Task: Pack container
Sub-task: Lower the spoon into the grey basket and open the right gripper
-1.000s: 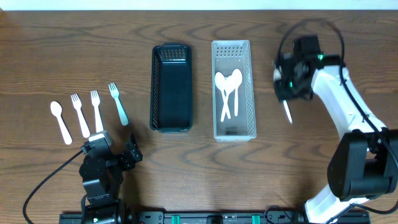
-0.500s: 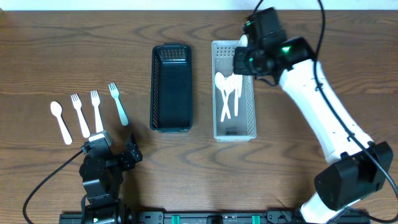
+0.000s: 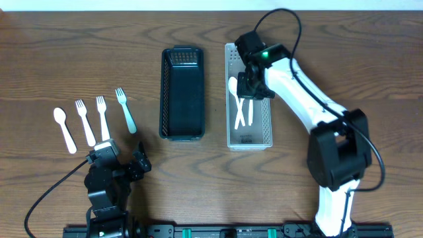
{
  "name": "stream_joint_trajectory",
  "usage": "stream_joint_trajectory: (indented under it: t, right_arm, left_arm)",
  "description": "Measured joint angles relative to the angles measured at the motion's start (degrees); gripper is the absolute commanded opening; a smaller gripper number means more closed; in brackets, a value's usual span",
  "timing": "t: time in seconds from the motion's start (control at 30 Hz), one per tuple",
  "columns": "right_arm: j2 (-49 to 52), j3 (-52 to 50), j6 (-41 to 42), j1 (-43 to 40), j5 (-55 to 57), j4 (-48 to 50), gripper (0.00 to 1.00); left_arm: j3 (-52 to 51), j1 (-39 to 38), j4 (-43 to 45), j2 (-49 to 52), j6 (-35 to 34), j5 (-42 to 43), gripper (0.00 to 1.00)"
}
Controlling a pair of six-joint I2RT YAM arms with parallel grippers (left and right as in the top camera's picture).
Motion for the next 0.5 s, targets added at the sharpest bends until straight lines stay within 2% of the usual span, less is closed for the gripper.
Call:
stream_joint_trajectory:
  t: [0.17,0.23,0.5]
  right_arm:
    - [2.5,0.0,-0.2,0.0,-1.4,0.0,0.09]
    - [2.7,0.0,-0.3,0.0,-1.7,0.0,0.22]
    - [2.8,0.0,-2.4,0.0,-2.5,0.8,0.26]
  left_arm:
    - [0.0,0.0,0.0,0.0,0.0,0.0,0.98]
    - [0.0,0.0,0.0,0.0,0.0,0.0,0.98]
    - [0.0,0.0,0.0,0.0,0.0,0.0,0.98]
